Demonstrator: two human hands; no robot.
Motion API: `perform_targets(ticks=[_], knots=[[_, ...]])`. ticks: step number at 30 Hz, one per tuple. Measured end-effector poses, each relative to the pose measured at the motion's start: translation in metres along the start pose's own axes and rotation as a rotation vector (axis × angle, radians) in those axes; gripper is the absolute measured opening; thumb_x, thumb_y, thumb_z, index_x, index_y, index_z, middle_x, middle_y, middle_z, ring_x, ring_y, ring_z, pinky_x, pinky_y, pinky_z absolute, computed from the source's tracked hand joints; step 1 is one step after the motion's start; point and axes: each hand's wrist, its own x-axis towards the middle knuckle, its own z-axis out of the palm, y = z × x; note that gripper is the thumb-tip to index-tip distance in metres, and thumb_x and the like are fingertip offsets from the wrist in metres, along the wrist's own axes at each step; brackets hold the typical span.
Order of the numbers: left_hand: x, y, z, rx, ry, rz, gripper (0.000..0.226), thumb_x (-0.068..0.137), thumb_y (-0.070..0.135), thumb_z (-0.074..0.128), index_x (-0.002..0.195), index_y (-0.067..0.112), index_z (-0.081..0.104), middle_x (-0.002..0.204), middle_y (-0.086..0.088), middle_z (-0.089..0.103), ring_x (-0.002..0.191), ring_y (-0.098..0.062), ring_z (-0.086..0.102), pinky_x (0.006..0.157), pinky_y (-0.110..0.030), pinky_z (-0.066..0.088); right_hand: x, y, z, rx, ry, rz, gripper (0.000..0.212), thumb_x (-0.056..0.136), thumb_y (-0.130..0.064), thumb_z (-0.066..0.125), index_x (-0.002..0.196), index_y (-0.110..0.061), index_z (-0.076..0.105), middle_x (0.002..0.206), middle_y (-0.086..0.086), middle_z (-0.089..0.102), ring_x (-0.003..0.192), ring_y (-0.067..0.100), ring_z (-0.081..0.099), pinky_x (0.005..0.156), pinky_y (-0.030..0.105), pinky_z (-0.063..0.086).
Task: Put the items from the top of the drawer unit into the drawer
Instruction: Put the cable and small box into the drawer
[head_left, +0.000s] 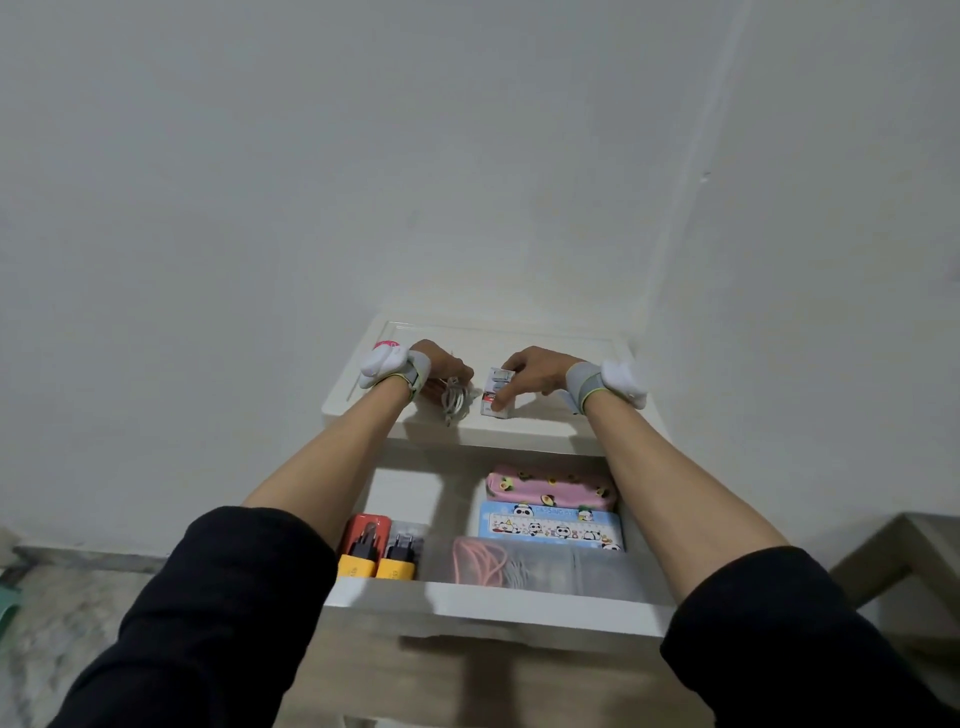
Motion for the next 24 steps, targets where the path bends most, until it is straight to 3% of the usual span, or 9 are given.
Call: perform_targets(ticks=[4,7,10,13,16,20,24], knots=[[-0.012,-0.009,-0.003,-0.028,0.010,0.050,0.034,0.078,0.033,0.072,0.088,0.008,0.053,0.096,-0.007,0.056,0.086,-0.023,0.055,0.073,-0.027,0.043,-0.013,-0.004,0.004,0.011,0.045,0.019,0.058,0.071,-0.036,0.080,0.120,-0.011,0.063,0.123,0.006,0.063,0.099,0.020,0.054,0.080,0.031,0.044],[-0.017,-0.016,-0.005,-0.105,0.014,0.096,0.031,0.073,0.028,0.076,0.070,0.009,0.053,0.086,-0.009,0.060,0.069,-0.023,0.059,0.067,-0.027,0.051,-0.025,-0.009,0.005,0.008,0.086,0.017,0.058,0.069,-0.037,0.081,0.118,-0.012,0.063,0.120,0.005,0.064,0.097,0.019,0.055,0.079,0.030,0.045],[-0.027,-0.021,-0.010,-0.221,-0.001,0.130,0.025,0.075,0.021,0.078,0.078,0.003,0.061,0.075,-0.012,0.062,0.055,-0.019,0.057,0.072,-0.035,0.060,-0.039,-0.018,0.005,-0.006,0.121,0.001,0.059,0.068,-0.038,0.081,0.118,-0.013,0.062,0.120,0.005,0.063,0.105,0.022,0.058,0.090,0.034,0.047],[-0.041,-0.028,-0.018,-0.222,0.027,0.169,0.023,0.076,0.022,0.076,0.086,0.005,0.064,0.070,-0.008,0.062,0.056,-0.020,0.059,0.060,-0.027,0.058,-0.053,-0.026,0.007,-0.017,0.147,-0.008,0.058,0.069,-0.036,0.080,0.119,-0.013,0.062,0.120,0.004,0.063,0.111,0.023,0.058,0.094,0.037,0.047],[-0.051,-0.039,-0.022,-0.245,0.033,0.198,0.021,0.075,0.023,0.076,0.079,0.006,0.063,0.076,-0.011,0.063,0.063,-0.022,0.063,0.072,-0.036,0.061,-0.068,-0.032,0.014,-0.025,0.154,-0.014,0.057,0.069,-0.036,0.079,0.119,-0.014,0.062,0.120,0.003,0.062,0.112,0.023,0.058,0.095,0.036,0.046],[-0.064,-0.057,-0.023,-0.287,0.009,0.204,0.027,0.077,0.015,0.075,0.061,0.008,0.054,0.043,0.000,0.058,0.025,-0.003,0.052,0.042,-0.021,0.054,-0.085,-0.040,0.031,-0.030,0.144,-0.001,0.061,0.069,-0.037,0.080,0.122,-0.014,0.060,0.121,0.002,0.060,0.111,0.022,0.058,0.096,0.035,0.047],[-0.074,-0.080,-0.016,-0.291,-0.024,0.222,0.025,0.079,0.013,0.074,0.065,0.010,0.054,0.062,-0.006,0.057,0.026,-0.001,0.053,0.043,-0.019,0.053,-0.097,-0.042,0.059,-0.024,0.110,0.013,0.064,0.068,-0.038,0.081,0.123,-0.014,0.058,0.122,0.003,0.061,0.100,0.019,0.056,0.089,0.032,0.047]])
